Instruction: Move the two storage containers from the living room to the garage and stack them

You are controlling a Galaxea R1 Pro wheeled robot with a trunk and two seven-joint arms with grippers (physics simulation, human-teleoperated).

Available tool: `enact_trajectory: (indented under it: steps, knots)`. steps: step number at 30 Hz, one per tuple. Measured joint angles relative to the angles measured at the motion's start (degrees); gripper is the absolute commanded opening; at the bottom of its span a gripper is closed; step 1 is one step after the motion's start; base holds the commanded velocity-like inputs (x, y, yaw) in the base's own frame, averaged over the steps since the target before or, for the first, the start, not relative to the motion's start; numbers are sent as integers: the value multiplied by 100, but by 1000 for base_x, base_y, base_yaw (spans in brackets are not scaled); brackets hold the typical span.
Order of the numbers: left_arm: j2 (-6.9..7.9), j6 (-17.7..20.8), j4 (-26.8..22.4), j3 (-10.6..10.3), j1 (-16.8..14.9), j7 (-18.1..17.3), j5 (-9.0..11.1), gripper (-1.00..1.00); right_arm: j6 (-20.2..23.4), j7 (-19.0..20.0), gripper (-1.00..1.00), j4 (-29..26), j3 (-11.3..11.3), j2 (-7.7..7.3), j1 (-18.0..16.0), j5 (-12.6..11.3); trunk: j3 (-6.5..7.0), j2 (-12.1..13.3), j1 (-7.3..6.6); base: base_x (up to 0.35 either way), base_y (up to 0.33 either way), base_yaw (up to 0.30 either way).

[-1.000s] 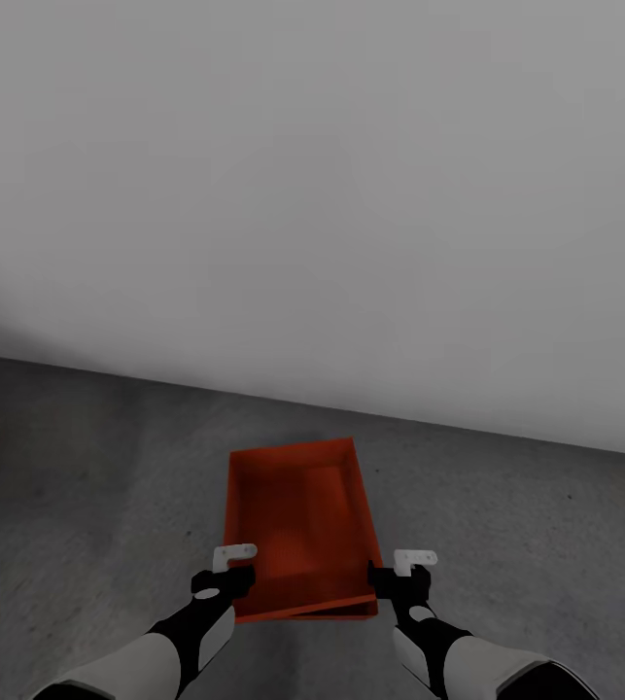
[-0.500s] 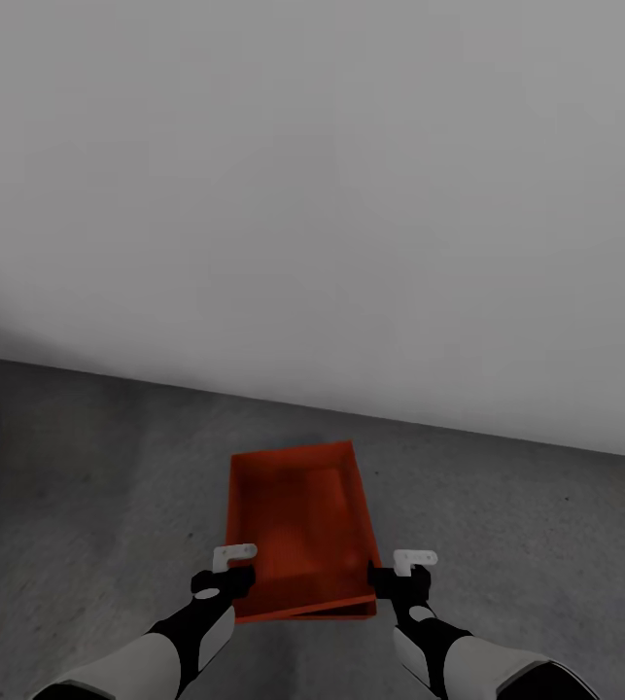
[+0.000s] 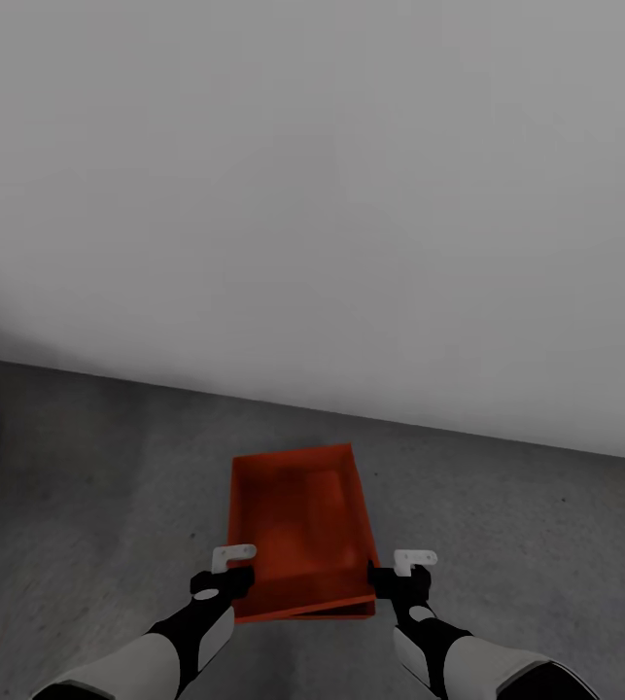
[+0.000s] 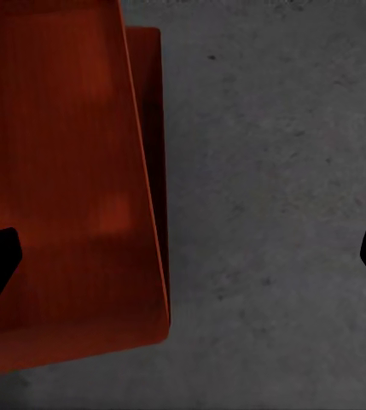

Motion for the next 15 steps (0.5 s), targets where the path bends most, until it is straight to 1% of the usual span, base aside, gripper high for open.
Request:
enact_trajectory:
  steps: [15]
  knots:
    - [9,-9,10,2,0,0,0,100,0,0,100,0,0,0,0,0,270,602,-330,0,0,0]
